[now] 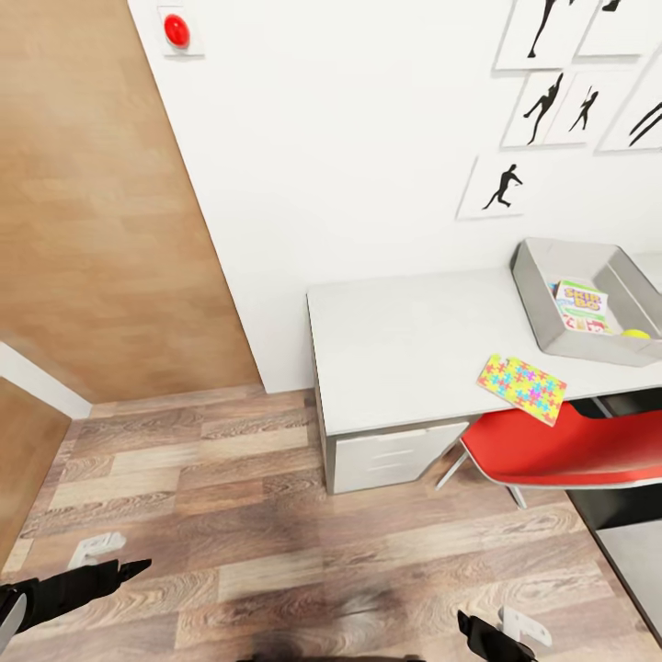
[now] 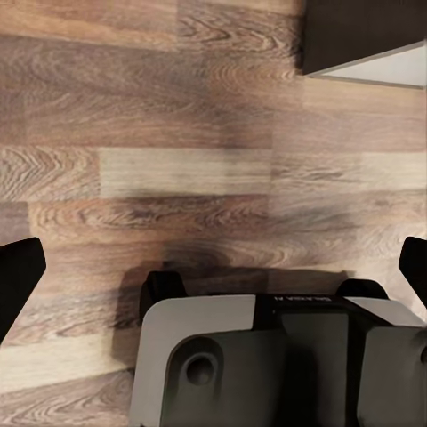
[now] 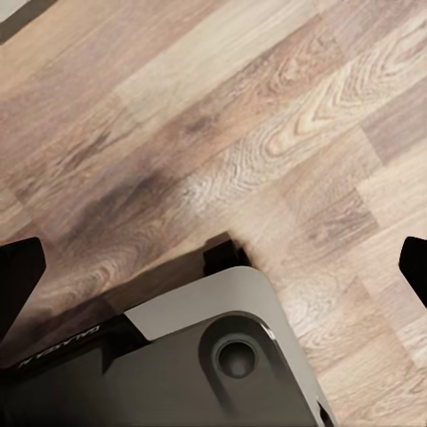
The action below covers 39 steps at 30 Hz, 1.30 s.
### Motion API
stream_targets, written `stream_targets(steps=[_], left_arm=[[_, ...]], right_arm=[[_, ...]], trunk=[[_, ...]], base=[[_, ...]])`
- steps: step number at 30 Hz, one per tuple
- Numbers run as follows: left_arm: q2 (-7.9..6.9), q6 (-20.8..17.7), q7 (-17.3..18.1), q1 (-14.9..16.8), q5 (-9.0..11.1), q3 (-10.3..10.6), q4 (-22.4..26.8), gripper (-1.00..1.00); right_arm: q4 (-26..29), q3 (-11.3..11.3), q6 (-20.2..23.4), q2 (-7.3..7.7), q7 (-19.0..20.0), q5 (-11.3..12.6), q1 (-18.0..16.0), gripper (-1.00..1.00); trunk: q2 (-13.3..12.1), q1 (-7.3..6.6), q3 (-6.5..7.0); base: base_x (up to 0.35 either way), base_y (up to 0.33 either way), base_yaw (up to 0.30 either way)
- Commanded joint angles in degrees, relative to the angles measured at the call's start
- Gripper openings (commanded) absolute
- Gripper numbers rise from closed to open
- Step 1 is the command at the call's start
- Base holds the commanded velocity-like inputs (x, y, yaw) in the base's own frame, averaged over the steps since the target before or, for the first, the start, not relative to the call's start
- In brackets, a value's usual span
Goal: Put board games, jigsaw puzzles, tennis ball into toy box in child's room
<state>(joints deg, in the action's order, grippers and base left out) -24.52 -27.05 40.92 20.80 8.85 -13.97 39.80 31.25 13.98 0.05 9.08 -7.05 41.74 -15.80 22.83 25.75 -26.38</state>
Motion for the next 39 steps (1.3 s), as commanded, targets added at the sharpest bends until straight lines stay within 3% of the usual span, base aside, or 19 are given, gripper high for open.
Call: stream_targets(steps=[1, 39], left_arm=[[0.0, -0.5, 0.1, 0.0, 0.3, -0.1, 0.0, 1.0], [-0.04, -0.5, 0.1, 0.0, 0.3, 0.0, 0.0, 1.0]], right_arm=[[0.1, 0.5, 0.0, 0.08, -0.5, 0.5, 0.0, 1.0], [0.1, 0.5, 0.0, -0.07, -0.5, 0.4, 0.0, 1.0]], trunk=[[0.1, 0.03, 0.01], [0.1, 0.03, 3.49]], base=[[0.0, 0.0, 0.0], [0.0, 0.0, 0.0]])
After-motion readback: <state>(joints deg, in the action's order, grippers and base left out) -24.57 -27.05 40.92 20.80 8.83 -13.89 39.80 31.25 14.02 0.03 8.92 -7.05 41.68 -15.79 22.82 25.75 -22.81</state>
